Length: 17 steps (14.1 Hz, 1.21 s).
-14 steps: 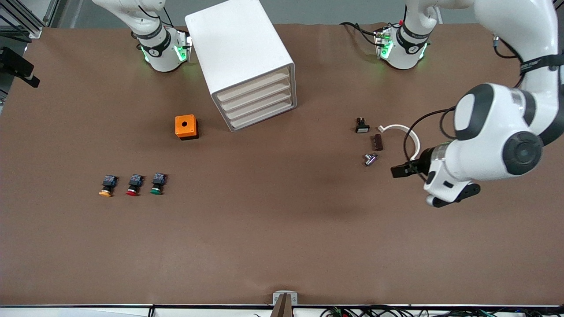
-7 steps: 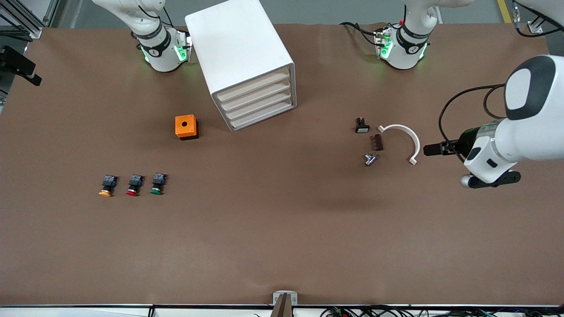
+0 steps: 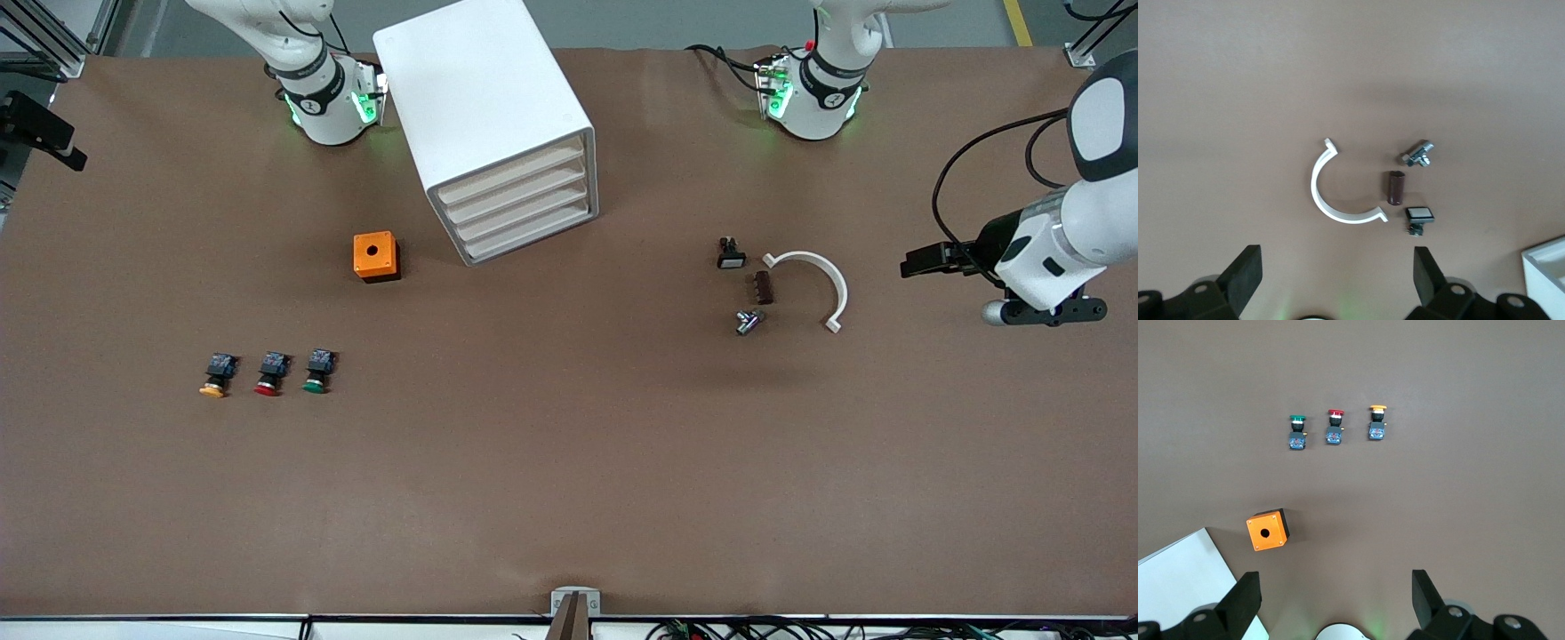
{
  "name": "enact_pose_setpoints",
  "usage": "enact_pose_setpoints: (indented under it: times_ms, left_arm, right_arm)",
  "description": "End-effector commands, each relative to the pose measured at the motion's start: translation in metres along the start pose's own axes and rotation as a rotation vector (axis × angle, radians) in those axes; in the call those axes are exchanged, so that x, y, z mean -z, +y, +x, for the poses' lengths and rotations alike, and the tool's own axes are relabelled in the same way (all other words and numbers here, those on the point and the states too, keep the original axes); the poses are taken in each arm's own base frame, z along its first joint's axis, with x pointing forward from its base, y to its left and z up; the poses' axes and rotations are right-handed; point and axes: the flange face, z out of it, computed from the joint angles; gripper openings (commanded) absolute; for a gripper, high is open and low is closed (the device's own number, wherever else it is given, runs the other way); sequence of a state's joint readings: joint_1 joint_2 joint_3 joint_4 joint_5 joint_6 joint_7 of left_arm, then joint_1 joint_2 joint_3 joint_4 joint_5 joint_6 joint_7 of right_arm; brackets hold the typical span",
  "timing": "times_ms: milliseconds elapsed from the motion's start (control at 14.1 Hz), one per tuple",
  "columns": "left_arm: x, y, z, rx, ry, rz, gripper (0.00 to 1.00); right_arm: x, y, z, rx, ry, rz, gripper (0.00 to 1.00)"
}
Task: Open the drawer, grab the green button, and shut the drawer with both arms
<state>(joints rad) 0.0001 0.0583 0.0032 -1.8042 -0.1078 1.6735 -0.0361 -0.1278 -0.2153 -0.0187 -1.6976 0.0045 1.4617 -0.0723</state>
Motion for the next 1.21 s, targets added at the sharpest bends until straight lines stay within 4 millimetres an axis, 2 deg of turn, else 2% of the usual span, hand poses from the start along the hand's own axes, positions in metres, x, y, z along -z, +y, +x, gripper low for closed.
enact_pose_setpoints:
  times_ms: [0,213,284,498,853,1137]
  left_arm:
    - [0.006,-0.004,-0.023,-0.020,0.049,0.037,1.00]
    - [0.025,-0.008,-0.024,-0.013,0.106,0.035,1.00]
    - [0.039,-0.014,-0.022,0.000,0.133,0.033,1.00]
    - [0.068,-0.015,-0.018,0.001,0.192,0.031,1.00]
    - [0.089,0.002,-0.015,-0.026,0.236,0.037,1.00]
    - [0.117,0.007,-0.013,-0.023,0.290,0.048,1.00]
  right_arm:
    - [0.003,0.002,-0.005,-0.005,0.001,0.021,1.00]
    - [0.003,0.002,-0.004,-0.003,0.004,0.020,1.00]
    - [0.003,0.002,-0.004,-0.002,0.004,0.020,1.00]
    - [0.003,0.002,-0.004,0.000,0.007,0.019,1.00]
    - [0.004,0.002,-0.004,0.005,0.009,0.011,1.00]
    - [0.004,-0.002,-0.003,0.018,0.013,0.004,1.00]
